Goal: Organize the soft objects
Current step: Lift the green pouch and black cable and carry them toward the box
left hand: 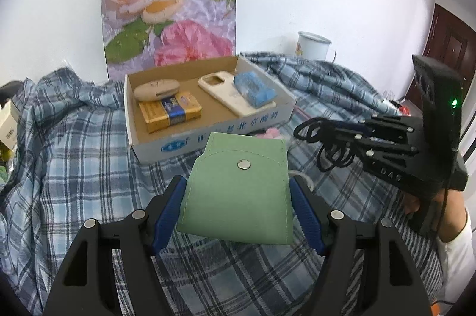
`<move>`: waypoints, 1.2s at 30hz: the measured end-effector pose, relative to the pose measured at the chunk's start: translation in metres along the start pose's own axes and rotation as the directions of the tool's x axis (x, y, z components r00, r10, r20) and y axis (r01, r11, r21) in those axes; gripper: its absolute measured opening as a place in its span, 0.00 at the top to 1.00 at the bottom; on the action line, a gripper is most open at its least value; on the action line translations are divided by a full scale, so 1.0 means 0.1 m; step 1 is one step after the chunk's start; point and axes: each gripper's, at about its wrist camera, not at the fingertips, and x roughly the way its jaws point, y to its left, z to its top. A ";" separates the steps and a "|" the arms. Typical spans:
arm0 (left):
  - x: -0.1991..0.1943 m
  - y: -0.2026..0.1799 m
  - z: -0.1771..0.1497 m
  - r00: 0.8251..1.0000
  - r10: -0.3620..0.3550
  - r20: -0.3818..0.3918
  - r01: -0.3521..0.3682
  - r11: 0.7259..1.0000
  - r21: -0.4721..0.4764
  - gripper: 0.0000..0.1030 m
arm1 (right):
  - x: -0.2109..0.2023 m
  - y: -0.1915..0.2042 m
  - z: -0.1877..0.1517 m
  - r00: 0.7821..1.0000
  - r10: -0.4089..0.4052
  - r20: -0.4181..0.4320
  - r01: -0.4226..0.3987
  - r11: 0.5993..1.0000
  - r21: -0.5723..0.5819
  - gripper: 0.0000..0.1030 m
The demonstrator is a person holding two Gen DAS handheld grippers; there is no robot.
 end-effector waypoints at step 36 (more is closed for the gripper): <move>-1.72 -0.37 0.94 0.896 0.101 0.432 -0.120 0.993 0.018 0.29 | -1.71 0.22 1.07 0.888 0.016 0.461 0.032 0.995 -0.097 0.90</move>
